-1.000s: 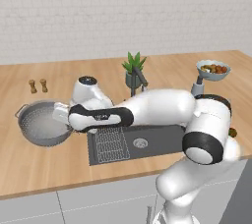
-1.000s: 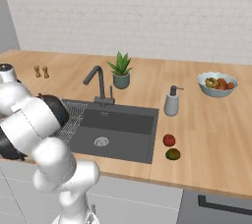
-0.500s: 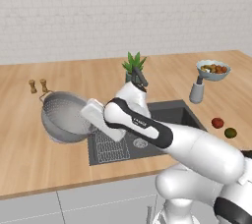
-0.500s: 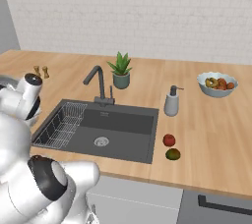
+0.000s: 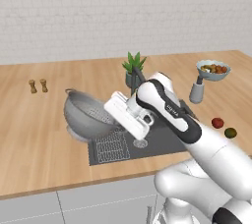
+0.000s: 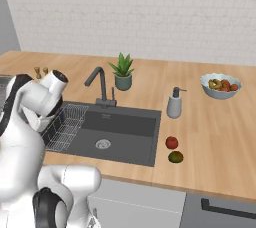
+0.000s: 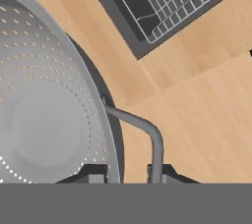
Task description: Put the colander in the sink, put the mango, apple in the colander, and turn on the sink faucet and pour water over the colander.
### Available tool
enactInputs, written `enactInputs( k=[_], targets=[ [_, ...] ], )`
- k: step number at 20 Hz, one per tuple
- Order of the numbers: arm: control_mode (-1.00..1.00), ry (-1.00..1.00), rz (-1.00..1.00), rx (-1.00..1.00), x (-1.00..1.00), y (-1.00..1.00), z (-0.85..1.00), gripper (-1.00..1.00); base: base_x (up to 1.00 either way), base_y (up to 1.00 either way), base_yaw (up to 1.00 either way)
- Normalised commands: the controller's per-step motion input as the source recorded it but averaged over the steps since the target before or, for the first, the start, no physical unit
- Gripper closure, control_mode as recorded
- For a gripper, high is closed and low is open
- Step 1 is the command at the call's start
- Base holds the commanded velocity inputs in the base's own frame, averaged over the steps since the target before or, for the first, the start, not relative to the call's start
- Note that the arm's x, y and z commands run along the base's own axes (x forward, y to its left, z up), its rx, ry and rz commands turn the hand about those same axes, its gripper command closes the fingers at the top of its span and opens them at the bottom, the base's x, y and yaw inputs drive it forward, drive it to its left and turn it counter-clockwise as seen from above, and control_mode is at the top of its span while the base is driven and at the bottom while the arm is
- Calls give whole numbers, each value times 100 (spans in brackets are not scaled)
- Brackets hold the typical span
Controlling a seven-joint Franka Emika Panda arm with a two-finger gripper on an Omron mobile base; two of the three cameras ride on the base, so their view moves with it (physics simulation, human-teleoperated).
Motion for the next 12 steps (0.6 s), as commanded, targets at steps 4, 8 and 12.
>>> enactInputs(
  k=[4,8,12],
  targets=[
    [-100,22,1,-5,-23,-76,18,100,0,0,0],
    [-100,5,5,-11,-17,-86,1,100,0,0,0],
    [-100,0,10,-16,-10,-90,0,100,0,0,0]
  ],
)
